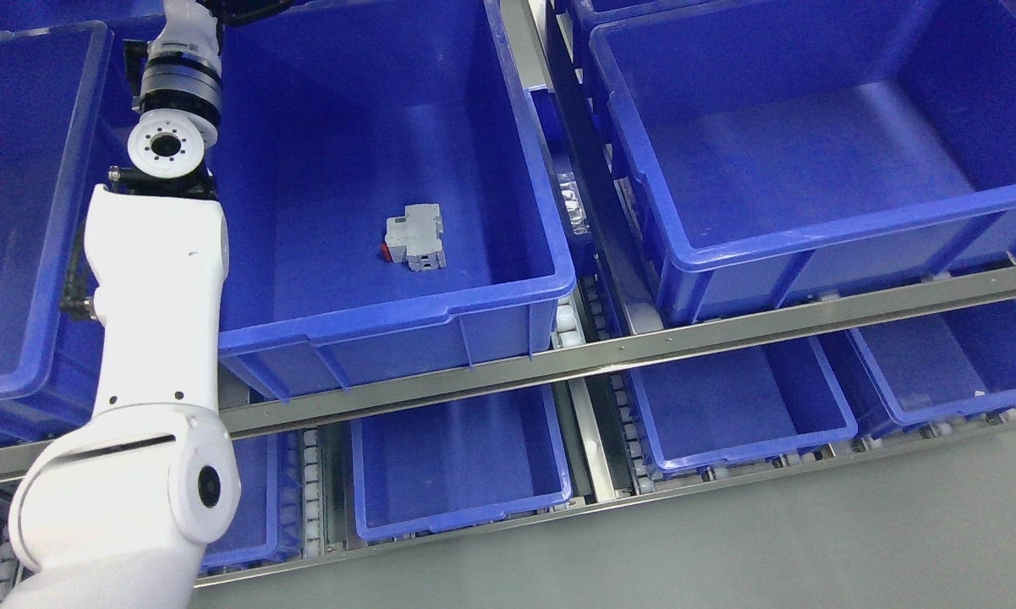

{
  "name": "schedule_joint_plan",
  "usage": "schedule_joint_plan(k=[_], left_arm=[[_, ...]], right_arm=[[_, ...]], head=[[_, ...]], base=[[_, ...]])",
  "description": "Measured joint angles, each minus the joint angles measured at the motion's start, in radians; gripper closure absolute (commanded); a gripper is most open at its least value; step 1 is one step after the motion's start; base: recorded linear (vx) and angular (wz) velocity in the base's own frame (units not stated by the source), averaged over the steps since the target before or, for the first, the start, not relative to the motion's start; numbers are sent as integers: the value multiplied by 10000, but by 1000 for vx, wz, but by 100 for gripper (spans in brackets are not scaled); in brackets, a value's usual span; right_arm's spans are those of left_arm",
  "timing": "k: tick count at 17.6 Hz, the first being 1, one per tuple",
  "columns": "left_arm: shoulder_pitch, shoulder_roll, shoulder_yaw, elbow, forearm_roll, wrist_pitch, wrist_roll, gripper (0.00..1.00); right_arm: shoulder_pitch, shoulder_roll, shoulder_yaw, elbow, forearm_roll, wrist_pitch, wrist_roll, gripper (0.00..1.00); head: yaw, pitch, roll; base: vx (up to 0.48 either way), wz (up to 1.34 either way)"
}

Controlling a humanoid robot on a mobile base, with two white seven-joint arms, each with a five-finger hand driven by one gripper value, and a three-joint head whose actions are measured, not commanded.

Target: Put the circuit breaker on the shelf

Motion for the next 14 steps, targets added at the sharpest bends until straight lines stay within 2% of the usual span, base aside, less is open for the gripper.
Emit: schedule_joint_plan(k=[3, 8, 14], left_arm=[[1016, -163, 287, -1435, 590, 1298, 79, 1], [2777, -321, 128, -3865, 970, 2854, 87, 0], [3743, -417, 12, -5696, 1108, 3371, 92, 0]], right_arm=[[0, 0, 0, 0, 0, 0, 0, 0], [0, 0, 0, 0, 0, 0, 0, 0], [-5, 0, 0, 0, 0, 0, 0, 0]], head=[[0, 0, 0], [0, 0, 0], [0, 0, 0]], base=[[0, 0], [0, 0], [-15, -12]])
